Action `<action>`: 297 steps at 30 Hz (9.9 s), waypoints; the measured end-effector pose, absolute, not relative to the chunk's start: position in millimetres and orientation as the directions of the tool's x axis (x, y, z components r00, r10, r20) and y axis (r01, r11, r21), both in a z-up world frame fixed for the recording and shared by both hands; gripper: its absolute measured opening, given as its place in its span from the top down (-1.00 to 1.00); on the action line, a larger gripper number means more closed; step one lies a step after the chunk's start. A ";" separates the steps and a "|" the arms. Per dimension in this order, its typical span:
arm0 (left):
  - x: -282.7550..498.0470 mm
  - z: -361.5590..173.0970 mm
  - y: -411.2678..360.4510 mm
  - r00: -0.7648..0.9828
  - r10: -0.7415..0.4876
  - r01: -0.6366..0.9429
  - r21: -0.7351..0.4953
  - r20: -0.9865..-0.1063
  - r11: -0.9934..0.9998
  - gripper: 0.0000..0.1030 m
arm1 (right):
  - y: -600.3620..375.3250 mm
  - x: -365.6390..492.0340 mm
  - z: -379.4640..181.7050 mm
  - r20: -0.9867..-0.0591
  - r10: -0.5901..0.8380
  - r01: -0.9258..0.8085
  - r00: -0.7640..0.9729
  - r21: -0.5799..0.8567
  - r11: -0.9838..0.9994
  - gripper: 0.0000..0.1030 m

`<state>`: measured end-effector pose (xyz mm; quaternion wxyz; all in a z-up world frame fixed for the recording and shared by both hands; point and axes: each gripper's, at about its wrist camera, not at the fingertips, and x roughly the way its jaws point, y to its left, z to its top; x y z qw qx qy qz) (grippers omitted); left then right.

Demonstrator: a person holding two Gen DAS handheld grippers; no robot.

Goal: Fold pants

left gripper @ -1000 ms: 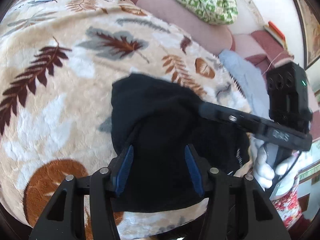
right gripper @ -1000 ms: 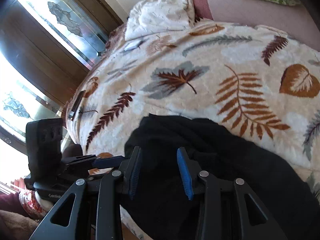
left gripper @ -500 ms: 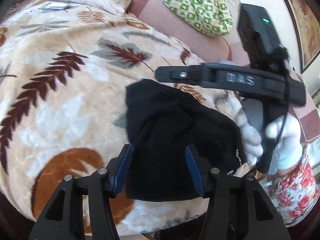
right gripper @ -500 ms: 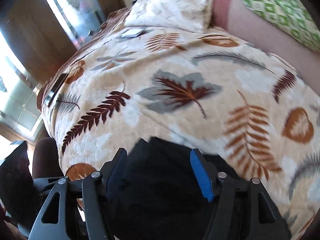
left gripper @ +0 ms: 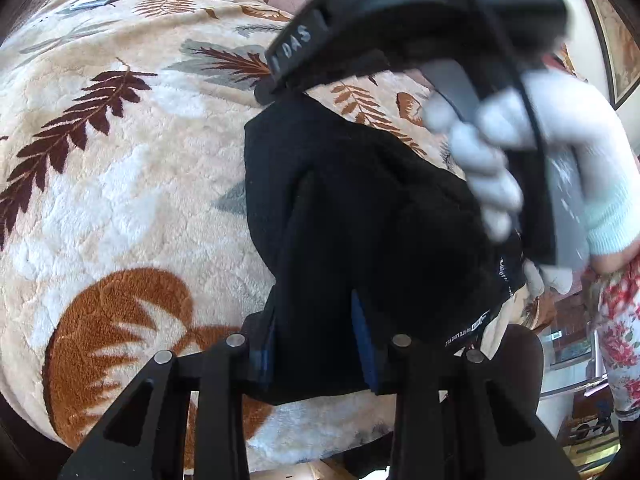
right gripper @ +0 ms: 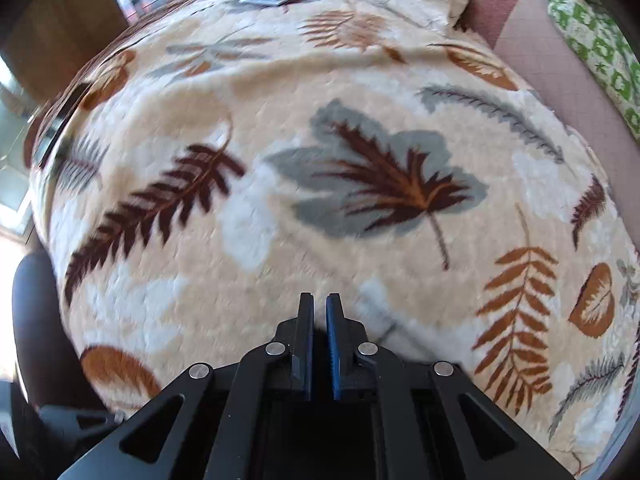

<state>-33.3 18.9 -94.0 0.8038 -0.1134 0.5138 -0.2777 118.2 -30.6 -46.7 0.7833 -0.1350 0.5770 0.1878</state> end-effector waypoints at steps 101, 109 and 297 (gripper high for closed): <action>66.9 -51.7 129.2 0.380 -0.703 0.167 -0.703 -0.601 0.691 0.12 | -91.4 -67.3 34.9 -0.704 0.510 -0.404 0.494 0.333 0.852 -0.13; 35.8 -39.7 74.1 0.310 -0.722 0.261 -0.675 -0.618 0.690 0.12 | -119.7 14.8 25.1 -0.759 0.418 -0.216 0.499 0.358 0.908 0.13; -0.6 -76.0 23.2 0.518 -0.141 0.159 -0.067 -0.844 0.985 -0.75 | -161.4 -54.7 -77.3 -0.751 -0.024 0.158 0.660 0.107 0.982 -0.86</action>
